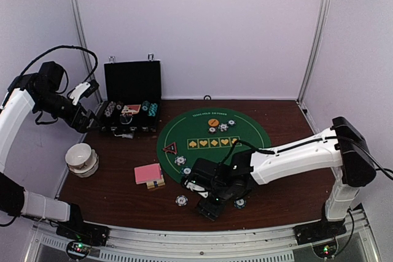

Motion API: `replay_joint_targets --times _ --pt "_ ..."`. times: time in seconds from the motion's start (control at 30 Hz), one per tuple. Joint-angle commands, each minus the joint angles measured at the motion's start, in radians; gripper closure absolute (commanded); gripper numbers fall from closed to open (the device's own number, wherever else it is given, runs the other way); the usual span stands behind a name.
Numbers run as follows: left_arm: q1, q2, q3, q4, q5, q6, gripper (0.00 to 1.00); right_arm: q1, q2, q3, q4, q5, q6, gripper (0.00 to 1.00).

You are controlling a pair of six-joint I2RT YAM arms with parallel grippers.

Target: Distribute texas hold em gaming equipment

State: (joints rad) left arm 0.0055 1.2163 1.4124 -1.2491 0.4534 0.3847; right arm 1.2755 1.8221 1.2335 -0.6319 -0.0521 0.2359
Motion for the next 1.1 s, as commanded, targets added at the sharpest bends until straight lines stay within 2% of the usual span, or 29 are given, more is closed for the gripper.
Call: replay_joint_targets --times 0.0,0.6,0.97,1.07 --pt "-0.002 -0.012 0.026 -0.002 0.012 0.008 0.03 0.009 0.027 0.019 -0.003 0.005 -0.007 0.29" --pt "-0.002 -0.006 0.033 -0.003 0.011 0.007 0.02 0.010 0.044 0.022 -0.018 0.013 -0.014 0.51" --pt "-0.002 -0.005 0.033 -0.002 0.008 0.009 0.03 0.009 -0.018 0.075 -0.093 0.035 -0.040 0.73" --pt "-0.002 -0.007 0.034 -0.002 0.008 0.010 0.03 0.003 -0.029 0.107 -0.115 0.038 -0.049 0.75"
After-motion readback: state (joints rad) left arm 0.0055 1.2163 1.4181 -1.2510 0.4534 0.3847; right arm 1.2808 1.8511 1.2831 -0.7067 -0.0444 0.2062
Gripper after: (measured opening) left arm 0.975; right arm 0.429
